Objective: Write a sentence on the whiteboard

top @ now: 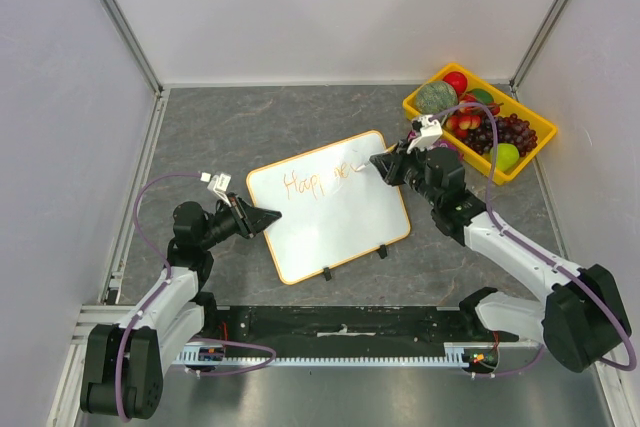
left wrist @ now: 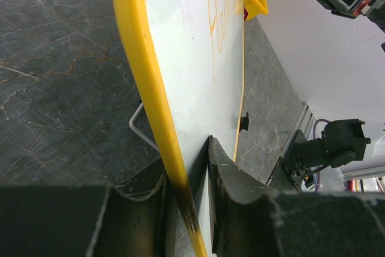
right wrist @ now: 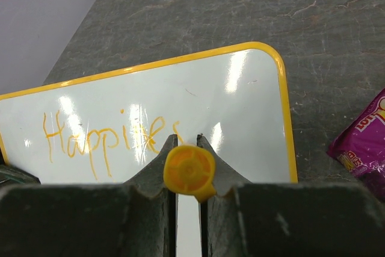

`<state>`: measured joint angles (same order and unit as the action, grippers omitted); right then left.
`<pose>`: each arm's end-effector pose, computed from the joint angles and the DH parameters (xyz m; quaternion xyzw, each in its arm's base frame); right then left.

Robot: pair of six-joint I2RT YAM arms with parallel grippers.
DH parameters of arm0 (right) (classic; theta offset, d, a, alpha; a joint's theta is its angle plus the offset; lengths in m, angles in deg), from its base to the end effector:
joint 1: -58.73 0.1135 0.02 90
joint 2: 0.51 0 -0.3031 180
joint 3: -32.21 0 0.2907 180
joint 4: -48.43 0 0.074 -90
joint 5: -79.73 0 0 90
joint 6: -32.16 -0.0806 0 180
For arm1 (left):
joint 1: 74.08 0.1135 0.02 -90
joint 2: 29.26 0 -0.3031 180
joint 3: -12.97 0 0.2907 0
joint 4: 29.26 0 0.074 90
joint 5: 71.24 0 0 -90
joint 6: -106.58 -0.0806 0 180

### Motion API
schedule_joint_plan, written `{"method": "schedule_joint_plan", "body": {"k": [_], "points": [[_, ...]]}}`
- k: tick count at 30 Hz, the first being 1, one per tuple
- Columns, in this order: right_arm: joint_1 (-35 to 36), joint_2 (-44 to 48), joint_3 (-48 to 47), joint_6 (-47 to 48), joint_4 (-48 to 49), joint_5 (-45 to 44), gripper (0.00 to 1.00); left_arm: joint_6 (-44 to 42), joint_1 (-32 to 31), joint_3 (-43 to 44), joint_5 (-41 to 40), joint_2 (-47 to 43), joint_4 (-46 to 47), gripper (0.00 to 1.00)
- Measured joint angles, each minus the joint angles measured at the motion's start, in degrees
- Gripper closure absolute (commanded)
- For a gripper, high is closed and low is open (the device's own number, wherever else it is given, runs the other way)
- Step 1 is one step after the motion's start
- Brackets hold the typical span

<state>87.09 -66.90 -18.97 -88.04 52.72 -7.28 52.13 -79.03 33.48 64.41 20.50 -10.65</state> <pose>0.2891 0.1608 0.2857 -0.0042 0.7711 0.3288 0.5453 0.2002 -0.0752 0.1788 0.0517 0.7496 -0.4838 0.4488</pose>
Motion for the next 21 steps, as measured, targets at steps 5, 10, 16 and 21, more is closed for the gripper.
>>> {"method": "schedule_joint_plan", "body": {"k": [5, 10, 16, 21], "points": [[-0.15, 0.07, 0.52, -0.35, 0.52, 0.94, 1.00, 0.00, 0.00, 0.00, 0.00, 0.00, 0.00, 0.98], [-0.22, -0.61, 0.55, -1.84, 1.70, 2.82, 1.00, -0.02, 0.00, 0.00, 0.00, 0.00, -0.02, 0.98], [-0.20, -2.10, 0.55, -4.00, 3.80, 4.33, 1.00, 0.00, 0.00, 0.00, 0.00, 0.00, -0.02, 0.98], [-0.42, -1.77, 0.55, -4.74, 3.78, 4.26, 1.00, -0.02, 0.00, 0.00, 0.00, 0.00, 0.00, 0.98]]}}
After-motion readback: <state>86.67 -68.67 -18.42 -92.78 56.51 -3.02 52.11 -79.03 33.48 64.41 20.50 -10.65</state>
